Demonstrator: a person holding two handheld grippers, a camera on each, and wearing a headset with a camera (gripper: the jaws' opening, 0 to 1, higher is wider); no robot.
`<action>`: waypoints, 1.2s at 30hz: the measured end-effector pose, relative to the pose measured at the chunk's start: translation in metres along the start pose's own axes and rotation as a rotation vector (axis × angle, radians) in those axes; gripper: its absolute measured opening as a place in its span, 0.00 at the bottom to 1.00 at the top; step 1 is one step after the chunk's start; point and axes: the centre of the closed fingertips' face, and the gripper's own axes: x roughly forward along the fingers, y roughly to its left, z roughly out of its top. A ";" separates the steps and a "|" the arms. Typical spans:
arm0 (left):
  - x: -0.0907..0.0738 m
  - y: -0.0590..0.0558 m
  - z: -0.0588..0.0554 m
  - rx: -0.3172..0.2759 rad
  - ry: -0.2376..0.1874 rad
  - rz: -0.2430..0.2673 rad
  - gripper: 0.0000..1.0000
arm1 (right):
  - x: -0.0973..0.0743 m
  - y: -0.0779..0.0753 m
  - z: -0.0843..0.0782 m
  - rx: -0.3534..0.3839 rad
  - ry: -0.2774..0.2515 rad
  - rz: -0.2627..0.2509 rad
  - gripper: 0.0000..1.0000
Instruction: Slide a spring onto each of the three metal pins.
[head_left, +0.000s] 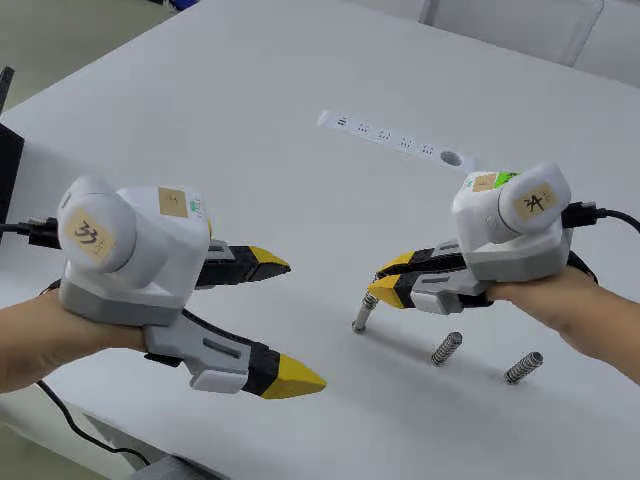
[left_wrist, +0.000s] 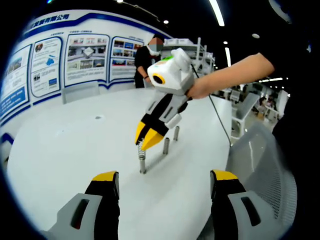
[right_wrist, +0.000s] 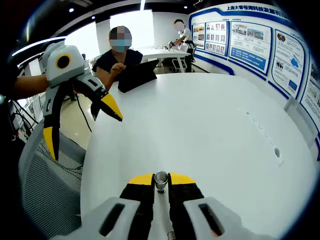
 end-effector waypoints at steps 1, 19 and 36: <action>0.000 0.000 0.000 -0.001 0.000 0.000 0.76 | 0.002 0.000 -0.001 -0.001 0.004 0.000 0.11; -0.005 0.002 -0.003 -0.014 0.006 0.010 0.75 | 0.028 -0.001 -0.030 -0.069 0.104 -0.028 0.12; -0.008 -0.002 -0.004 -0.019 0.016 0.020 0.75 | 0.026 0.000 -0.031 -0.084 0.096 -0.033 0.18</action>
